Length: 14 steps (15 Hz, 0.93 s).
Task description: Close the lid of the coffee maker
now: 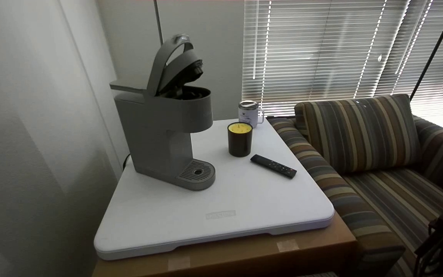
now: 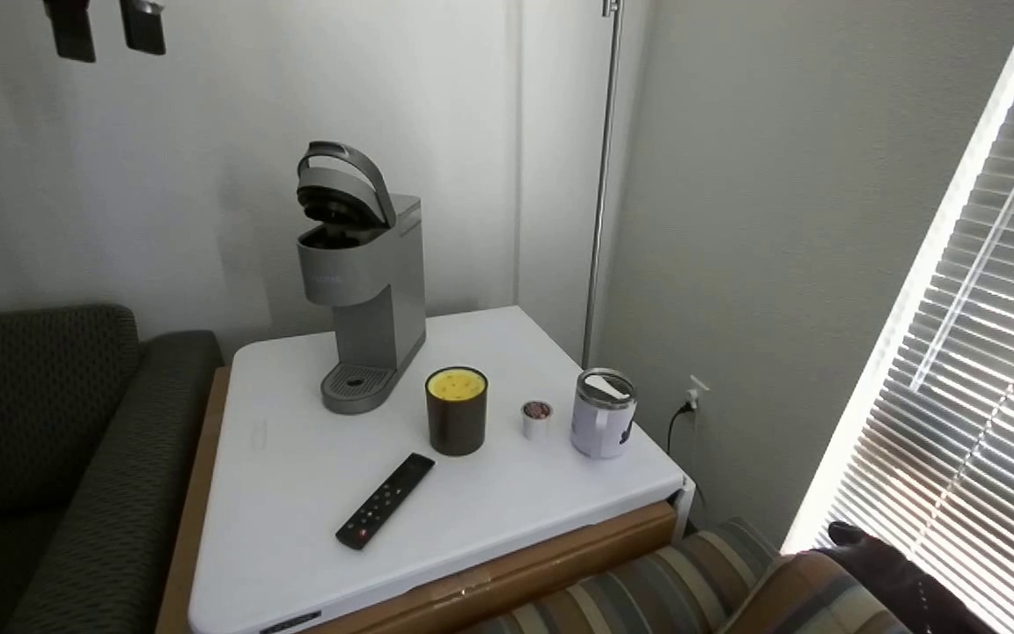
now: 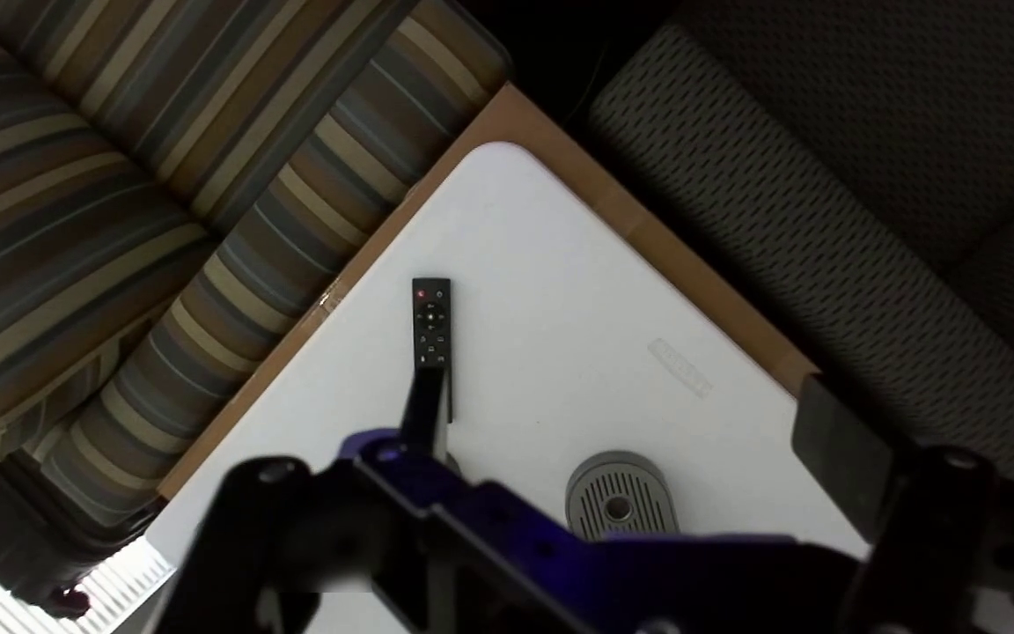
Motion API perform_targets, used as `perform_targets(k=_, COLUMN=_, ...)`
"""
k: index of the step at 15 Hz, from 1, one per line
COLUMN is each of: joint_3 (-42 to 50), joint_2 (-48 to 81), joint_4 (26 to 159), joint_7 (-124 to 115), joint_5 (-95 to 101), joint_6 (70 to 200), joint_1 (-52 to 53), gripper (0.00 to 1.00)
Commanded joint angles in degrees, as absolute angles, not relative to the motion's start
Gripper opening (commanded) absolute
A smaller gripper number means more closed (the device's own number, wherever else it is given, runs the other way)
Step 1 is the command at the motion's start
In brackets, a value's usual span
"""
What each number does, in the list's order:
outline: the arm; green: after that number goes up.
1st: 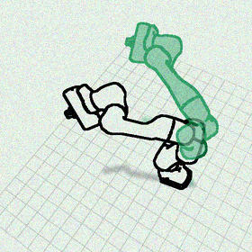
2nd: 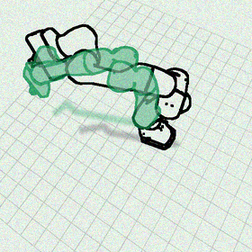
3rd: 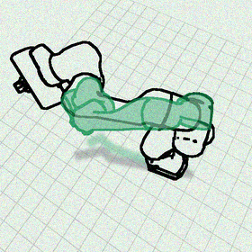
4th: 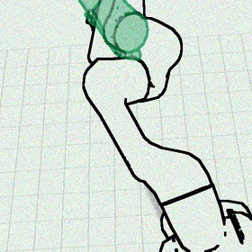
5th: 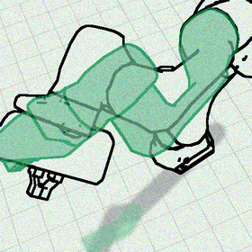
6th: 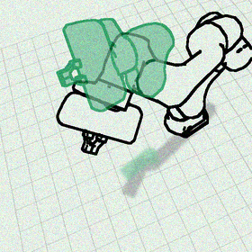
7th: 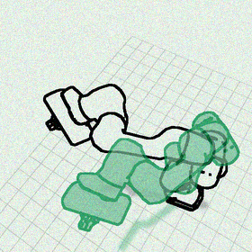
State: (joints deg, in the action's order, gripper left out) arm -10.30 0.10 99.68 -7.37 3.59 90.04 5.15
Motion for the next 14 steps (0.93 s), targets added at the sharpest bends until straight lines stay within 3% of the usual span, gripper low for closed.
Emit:
perform_targets(k=1, joint_3=-9.29, joint_2=2.18, joint_4=97.42, joint_7=-7.87, joint_5=4.02, joint_6=90.63, joint_1=6.14, gripper=1.0)
perform_targets(k=3, joint_3=-9.12, joint_2=4.75, joint_4=94.94, joint_7=-7.66, joint_5=3.9, joint_6=90.89, joint_1=6.15, gripper=1.0)
perform_targets(k=4, joint_3=-9.06, joint_2=5.95, joint_4=93.69, joint_7=-7.55, joint_5=3.87, joint_6=91.0, joint_1=6.17, gripper=0.79)
perform_targets(k=14, joint_3=-8.58, joint_2=26.16, joint_4=68.9, joint_7=-5.83, joint_5=10.23, joint_6=86.9, joint_1=11.15, gripper=0.1)
